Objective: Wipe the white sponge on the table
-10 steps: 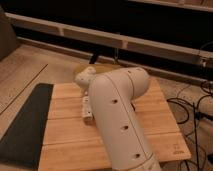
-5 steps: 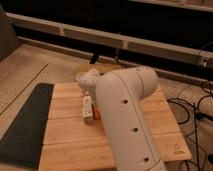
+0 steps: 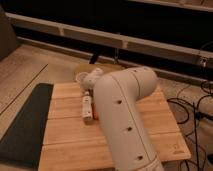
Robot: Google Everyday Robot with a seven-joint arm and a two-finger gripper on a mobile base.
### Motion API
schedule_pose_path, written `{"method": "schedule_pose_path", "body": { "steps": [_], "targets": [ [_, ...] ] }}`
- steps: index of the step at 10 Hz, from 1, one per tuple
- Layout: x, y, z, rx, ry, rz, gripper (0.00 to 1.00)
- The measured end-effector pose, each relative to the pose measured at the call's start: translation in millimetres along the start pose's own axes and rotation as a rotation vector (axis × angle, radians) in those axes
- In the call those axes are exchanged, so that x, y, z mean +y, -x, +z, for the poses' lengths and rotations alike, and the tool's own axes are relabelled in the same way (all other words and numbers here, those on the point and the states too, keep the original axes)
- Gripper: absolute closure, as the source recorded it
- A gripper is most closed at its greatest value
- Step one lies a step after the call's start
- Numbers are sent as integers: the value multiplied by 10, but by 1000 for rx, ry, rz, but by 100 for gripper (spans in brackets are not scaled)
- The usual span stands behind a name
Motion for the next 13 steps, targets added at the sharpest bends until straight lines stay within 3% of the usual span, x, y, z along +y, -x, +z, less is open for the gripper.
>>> {"method": "schedule_pose_path", "body": {
  "steps": [2,4,8,10,12,13],
  "targets": [
    [-39,196,-26,-31,-29,-9,100],
    [59,362,-103,-73,-25,-21,100],
    [552,365,-437,-149,95,-59,100],
    [593,240,-518,-150,103,-69,90],
    [415,49,-471,-126,63,-46,66],
    [346,27,-450,-128,53,-32,60]
  ]
}}
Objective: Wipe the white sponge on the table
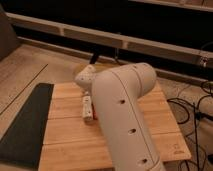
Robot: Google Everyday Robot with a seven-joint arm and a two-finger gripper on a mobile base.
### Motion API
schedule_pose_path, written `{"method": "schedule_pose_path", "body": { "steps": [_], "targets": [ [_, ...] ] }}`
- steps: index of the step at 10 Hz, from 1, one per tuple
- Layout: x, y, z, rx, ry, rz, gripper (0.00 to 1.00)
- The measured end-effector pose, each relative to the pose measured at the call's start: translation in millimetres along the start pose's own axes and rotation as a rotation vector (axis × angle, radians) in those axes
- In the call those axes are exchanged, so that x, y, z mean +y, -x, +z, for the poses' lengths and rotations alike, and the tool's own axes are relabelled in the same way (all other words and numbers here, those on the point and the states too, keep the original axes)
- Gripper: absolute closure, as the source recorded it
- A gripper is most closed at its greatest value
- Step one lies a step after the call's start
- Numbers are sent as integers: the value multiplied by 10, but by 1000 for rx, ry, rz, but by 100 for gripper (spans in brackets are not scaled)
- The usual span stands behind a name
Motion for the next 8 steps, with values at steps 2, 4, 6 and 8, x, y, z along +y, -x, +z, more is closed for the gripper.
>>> {"method": "schedule_pose_path", "body": {
  "steps": [2,4,6,8],
  "targets": [
    [-5,1,2,-1,-2,0,58],
    [-5,3,1,-1,-3,0,58],
    [-12,0,3,-1,-3,1,58],
    [-19,-3,6,0,-3,2,58]
  ]
}}
